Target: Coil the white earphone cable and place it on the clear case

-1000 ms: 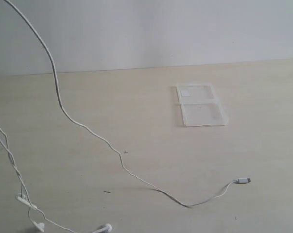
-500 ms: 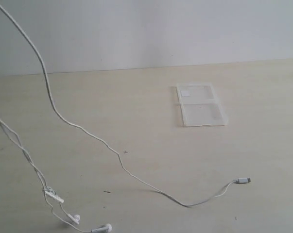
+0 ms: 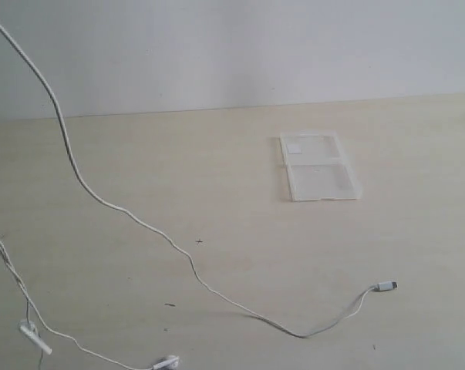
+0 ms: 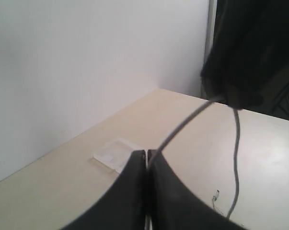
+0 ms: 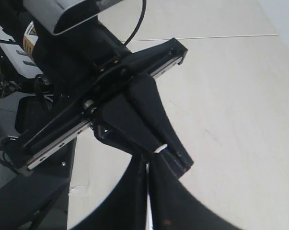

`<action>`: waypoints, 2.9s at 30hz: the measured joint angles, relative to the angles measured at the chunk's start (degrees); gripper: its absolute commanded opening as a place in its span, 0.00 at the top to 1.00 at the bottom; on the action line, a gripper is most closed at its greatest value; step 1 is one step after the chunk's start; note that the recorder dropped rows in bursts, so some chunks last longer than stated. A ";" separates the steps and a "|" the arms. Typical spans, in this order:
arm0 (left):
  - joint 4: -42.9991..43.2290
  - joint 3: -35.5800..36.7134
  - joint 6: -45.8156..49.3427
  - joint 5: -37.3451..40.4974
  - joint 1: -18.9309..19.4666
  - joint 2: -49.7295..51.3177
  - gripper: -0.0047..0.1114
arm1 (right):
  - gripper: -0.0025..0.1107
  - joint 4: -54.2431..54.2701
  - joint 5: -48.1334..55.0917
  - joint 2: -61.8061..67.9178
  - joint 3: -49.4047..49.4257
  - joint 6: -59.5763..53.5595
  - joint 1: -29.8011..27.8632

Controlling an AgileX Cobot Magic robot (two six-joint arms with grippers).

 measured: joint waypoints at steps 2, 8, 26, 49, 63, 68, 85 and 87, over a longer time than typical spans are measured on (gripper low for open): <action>0.00 0.00 0.43 0.00 0.00 0.00 0.96 | 0.96 -1.03 -0.73 0.00 0.00 0.43 0.00; -0.25 0.00 0.80 0.00 0.00 0.00 0.96 | 0.69 -7.28 -1.79 0.00 0.00 5.29 0.00; 0.81 -3.67 -1.39 0.99 0.00 0.09 0.96 | 0.53 -14.49 -2.32 0.00 9.32 9.77 -1.21; 1.07 -3.81 -2.51 0.52 0.00 0.09 0.96 | 0.87 -7.76 -15.56 2.77 20.85 9.22 -4.03; 0.97 -1.34 -3.18 -0.69 0.00 1.80 0.96 | 0.98 -21.20 -10.95 -9.80 20.45 15.11 -4.03; -0.31 -0.53 0.38 -1.31 0.00 5.87 0.89 | 0.98 -18.77 -9.21 -10.30 11.12 15.35 -4.03; -17.83 -0.53 6.54 0.14 0.00 5.98 0.57 | 0.98 -11.96 -14.40 -10.39 1.35 14.16 -4.03; -19.92 -0.53 7.32 0.18 0.00 5.98 0.57 | 0.98 -11.72 -14.92 -10.39 1.35 14.05 -4.03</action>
